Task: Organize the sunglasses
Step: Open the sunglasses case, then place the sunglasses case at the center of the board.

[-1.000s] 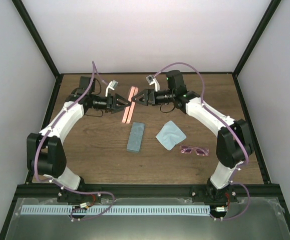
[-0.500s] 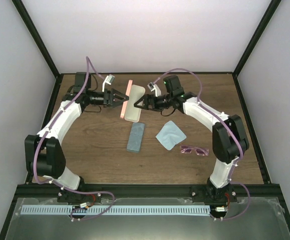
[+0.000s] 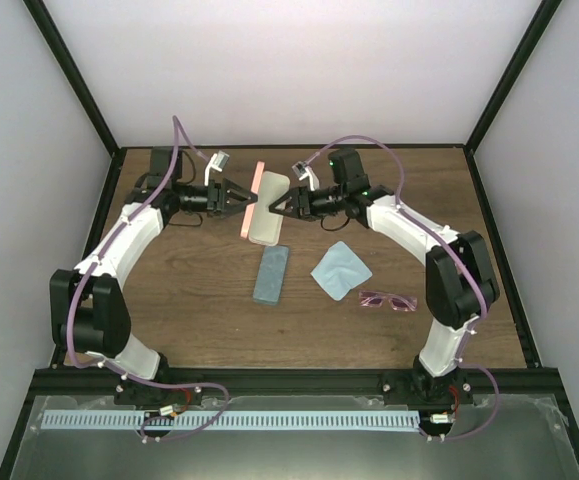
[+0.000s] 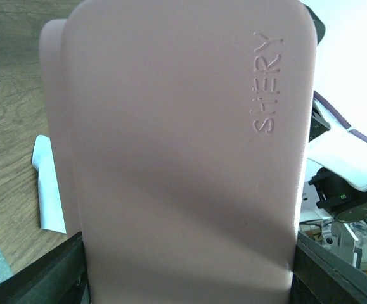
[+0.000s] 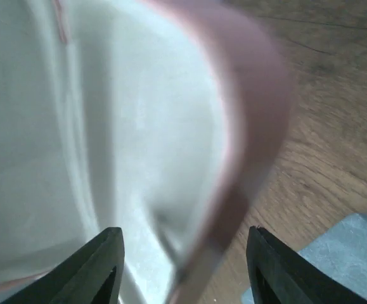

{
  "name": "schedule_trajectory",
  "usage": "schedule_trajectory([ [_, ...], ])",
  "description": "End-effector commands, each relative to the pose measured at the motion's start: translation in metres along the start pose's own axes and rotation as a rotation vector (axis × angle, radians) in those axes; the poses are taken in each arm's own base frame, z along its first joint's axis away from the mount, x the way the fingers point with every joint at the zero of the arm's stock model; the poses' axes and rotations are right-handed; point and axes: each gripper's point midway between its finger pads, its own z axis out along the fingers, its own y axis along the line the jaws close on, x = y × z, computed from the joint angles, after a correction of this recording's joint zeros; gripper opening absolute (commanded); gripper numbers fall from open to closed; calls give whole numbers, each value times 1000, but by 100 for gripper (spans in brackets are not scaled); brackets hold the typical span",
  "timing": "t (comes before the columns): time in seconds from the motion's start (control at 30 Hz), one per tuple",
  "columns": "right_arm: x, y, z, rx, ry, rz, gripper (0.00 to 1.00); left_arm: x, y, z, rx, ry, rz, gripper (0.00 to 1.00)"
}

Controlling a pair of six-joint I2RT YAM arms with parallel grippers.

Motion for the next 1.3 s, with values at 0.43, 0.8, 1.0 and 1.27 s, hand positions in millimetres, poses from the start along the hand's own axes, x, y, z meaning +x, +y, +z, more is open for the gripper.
schedule_trajectory([
  [0.43, -4, 51, -20, -101, -10, -92, 9, -3, 6, 0, 11, -10, 53, 74],
  [0.8, -7, 55, -25, -116, 0, 3, 3, -11, 21, -9, -49, -54, 19, 91],
  [1.0, -18, 54, -25, -168, 23, 155, 2, -44, 30, -50, -184, -259, 1, 100],
  [1.27, -17, 28, -32, -209, 75, 397, 2, -50, 57, -89, -404, -414, -49, 100],
])
